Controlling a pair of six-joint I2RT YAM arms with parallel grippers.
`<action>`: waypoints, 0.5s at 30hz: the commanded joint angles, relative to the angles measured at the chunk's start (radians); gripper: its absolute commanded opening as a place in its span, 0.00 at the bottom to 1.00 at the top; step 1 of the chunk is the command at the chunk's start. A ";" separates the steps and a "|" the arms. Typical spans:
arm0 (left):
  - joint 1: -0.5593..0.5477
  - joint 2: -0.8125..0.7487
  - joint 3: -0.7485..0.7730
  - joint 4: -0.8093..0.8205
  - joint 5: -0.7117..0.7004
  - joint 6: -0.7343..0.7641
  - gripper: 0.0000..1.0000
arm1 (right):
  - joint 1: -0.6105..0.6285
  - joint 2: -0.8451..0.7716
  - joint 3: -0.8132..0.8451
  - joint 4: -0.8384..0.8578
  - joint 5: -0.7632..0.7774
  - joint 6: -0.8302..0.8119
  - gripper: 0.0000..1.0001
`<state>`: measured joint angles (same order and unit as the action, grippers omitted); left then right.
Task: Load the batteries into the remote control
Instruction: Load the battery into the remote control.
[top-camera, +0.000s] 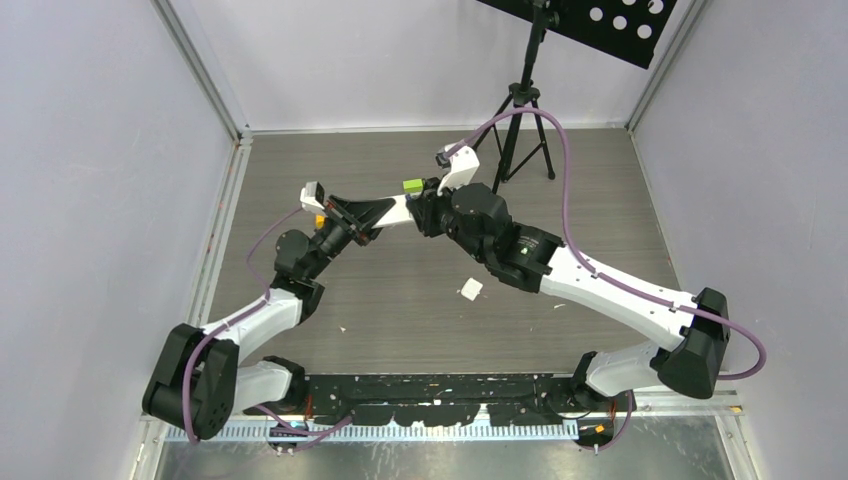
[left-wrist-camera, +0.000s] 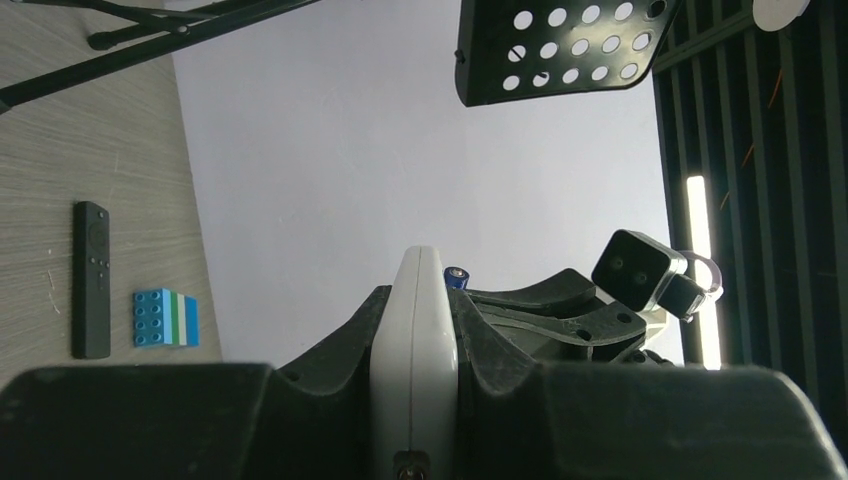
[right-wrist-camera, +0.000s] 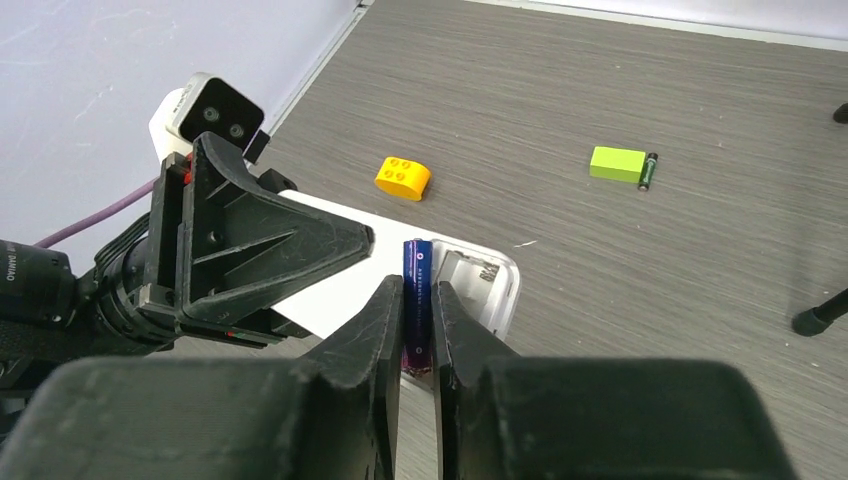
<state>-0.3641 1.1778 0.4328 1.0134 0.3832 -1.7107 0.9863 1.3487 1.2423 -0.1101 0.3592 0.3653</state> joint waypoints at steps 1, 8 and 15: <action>0.002 -0.008 0.035 0.157 0.014 -0.037 0.00 | -0.001 0.014 0.004 0.040 0.086 -0.021 0.14; 0.002 0.005 0.018 0.162 -0.028 -0.114 0.00 | -0.001 0.011 -0.029 0.141 0.183 0.000 0.10; 0.002 0.000 0.011 0.158 -0.081 -0.150 0.00 | 0.000 0.034 -0.012 0.136 0.210 0.021 0.12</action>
<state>-0.3645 1.1934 0.4328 1.0412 0.3557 -1.8011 0.9874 1.3609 1.2232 0.0124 0.4892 0.3702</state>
